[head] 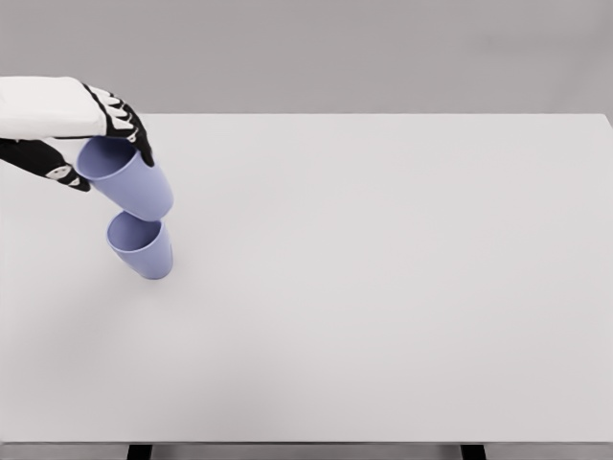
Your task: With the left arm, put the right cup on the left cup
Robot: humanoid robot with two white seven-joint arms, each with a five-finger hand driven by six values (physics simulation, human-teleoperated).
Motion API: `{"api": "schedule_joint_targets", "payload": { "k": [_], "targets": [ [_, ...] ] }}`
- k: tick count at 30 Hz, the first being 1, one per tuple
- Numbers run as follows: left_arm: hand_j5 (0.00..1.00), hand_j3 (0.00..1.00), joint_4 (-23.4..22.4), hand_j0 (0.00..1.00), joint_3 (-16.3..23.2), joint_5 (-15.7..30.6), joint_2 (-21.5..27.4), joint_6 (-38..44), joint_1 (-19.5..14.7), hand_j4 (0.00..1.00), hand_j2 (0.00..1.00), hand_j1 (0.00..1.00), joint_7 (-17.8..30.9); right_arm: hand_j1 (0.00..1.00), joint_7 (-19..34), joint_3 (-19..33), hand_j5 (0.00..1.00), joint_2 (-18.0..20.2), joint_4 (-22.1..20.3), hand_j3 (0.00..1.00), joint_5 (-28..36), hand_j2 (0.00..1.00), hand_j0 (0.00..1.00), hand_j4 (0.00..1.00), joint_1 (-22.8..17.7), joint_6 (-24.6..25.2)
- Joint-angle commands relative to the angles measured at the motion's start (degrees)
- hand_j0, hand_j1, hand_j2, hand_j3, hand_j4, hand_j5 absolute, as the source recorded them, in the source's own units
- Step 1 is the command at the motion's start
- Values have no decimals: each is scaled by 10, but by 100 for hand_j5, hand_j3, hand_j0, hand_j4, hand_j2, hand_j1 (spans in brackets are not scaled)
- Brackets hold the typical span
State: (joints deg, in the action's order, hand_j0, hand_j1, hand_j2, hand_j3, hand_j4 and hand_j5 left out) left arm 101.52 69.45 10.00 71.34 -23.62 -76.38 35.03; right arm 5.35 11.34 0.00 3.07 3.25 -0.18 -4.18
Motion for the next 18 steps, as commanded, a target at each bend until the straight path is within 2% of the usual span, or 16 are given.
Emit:
{"api": "schedule_joint_targets", "payload": {
  "k": [1,18],
  "targets": [
    [67,67,0,67,0,8,7,3,0,67,67,67,0,100,0,0,100,0,0,100,0,100,100,100,0,0],
    [67,67,-1,67,6,16,29,10,10,67,67,67,0,100,0,0,100,0,0,100,0,100,100,100,0,0]
  ]
}}
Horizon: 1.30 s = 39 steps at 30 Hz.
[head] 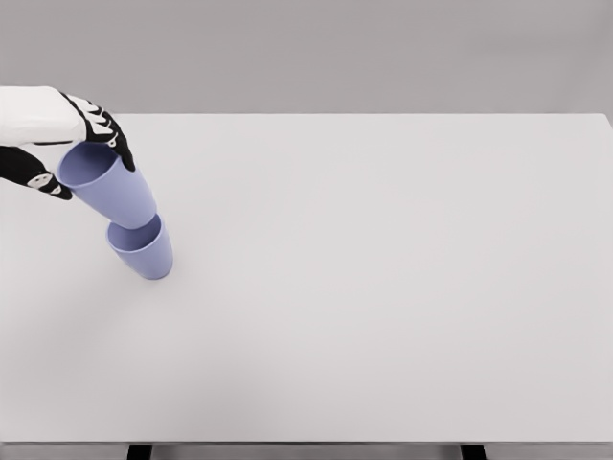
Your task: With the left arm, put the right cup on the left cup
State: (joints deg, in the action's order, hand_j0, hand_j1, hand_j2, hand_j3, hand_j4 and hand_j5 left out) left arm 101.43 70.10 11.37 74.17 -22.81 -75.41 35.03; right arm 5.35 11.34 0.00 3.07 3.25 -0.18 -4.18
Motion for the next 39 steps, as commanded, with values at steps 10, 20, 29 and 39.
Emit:
{"api": "schedule_joint_targets", "payload": {
  "k": [10,20,29,39],
  "targets": [
    [67,67,0,67,12,1,3,9,2,67,67,67,0,100,0,0,100,0,0,100,0,100,100,100,0,0],
    [67,67,-1,67,15,1,4,17,5,67,67,67,0,100,0,0,100,0,0,100,0,100,100,100,0,0],
    [67,67,-1,67,21,1,4,22,5,67,67,67,0,100,0,0,100,0,0,100,0,100,100,100,0,0],
    [68,68,-1,68,24,0,5,22,6,68,68,68,0,100,0,0,100,0,0,100,0,100,100,100,0,0]
  ]
}}
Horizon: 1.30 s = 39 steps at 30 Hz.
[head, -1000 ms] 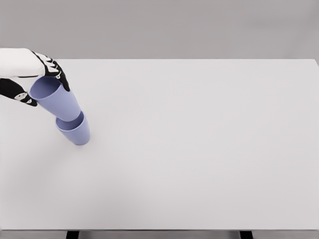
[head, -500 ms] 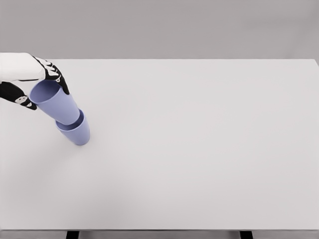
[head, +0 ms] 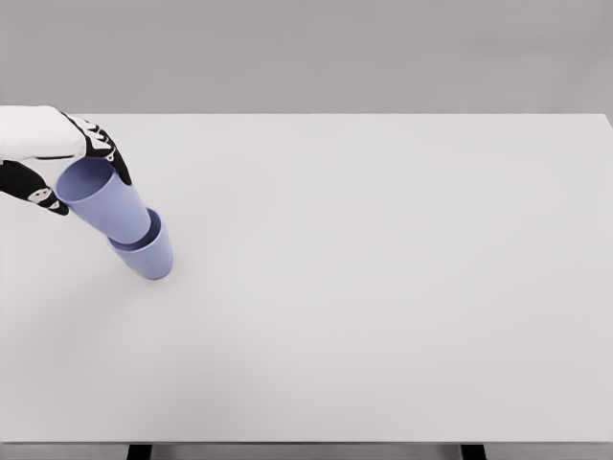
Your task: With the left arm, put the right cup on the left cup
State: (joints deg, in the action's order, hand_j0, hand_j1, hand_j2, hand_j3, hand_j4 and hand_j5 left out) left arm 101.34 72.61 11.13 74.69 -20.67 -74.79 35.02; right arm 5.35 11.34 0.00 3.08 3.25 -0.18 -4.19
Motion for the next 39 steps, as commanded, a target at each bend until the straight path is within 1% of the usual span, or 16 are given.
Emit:
{"api": "schedule_joint_targets", "payload": {
  "k": [1,5,27,30,38,39],
  "targets": [
    [68,68,0,68,0,2,-1,1,0,68,68,68,0,100,0,0,100,0,0,100,0,100,100,100,0,0],
    [68,68,0,68,0,-1,-3,9,8,68,68,68,0,100,0,0,100,0,0,100,0,100,100,100,0,1],
    [69,69,-4,69,-1,-4,-9,13,11,69,69,69,0,100,0,0,100,0,0,100,0,100,100,100,0,1],
    [69,69,-5,69,-1,-4,-17,13,11,69,69,69,0,100,0,0,100,0,0,100,0,100,100,100,0,0],
    [73,73,-6,73,-1,-7,-17,13,11,73,73,73,0,100,0,0,100,0,0,100,0,100,100,100,0,1],
    [75,75,-6,75,-1,-7,-17,13,11,75,75,75,0,100,0,0,100,0,0,100,0,100,100,100,0,1]
  ]
}}
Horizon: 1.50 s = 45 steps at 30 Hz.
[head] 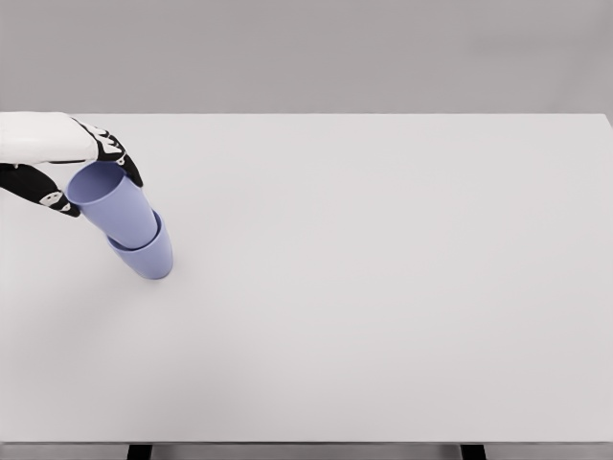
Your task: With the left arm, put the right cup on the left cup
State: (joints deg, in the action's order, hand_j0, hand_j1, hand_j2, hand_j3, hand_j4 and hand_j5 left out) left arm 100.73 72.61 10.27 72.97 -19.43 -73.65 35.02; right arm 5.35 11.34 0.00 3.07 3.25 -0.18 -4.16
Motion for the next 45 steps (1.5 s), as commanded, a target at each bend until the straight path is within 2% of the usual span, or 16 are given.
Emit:
{"api": "schedule_joint_targets", "payload": {
  "k": [1,7,19,22,23,24,34,39,45],
  "targets": [
    [76,76,0,76,-1,2,1,1,0,76,76,76,0,100,0,0,100,0,0,100,0,100,100,100,0,-1],
    [81,81,0,81,-1,-2,1,0,1,81,81,81,0,100,0,0,100,0,0,100,0,100,100,100,0,-1],
    [82,82,1,82,-2,-3,1,0,7,82,82,82,0,100,0,0,100,0,0,100,0,100,100,100,0,-1],
    [90,90,2,90,-3,-2,2,0,6,90,90,90,0,100,0,0,100,0,0,100,0,100,100,100,0,-1],
    [99,99,2,99,-3,-2,2,-1,4,99,99,99,0,100,0,0,100,0,0,100,0,100,100,100,0,-1],
    [100,100,2,100,-4,-2,2,-1,4,100,100,100,0,100,0,0,100,0,0,100,0,100,100,100,0,-1],
    [100,100,-2,100,-12,0,-21,-3,-7,100,100,100,0,100,0,0,100,0,0,100,0,100,100,100,0,-1],
    [100,100,-16,100,-13,2,-48,-5,-27,100,100,100,0,100,0,0,100,0,0,100,0,100,100,100,0,-1],
    [100,100,-26,100,-13,1,-73,-3,-28,100,100,100,0,100,0,0,100,0,0,100,0,100,100,100,0,0]
  ]
}}
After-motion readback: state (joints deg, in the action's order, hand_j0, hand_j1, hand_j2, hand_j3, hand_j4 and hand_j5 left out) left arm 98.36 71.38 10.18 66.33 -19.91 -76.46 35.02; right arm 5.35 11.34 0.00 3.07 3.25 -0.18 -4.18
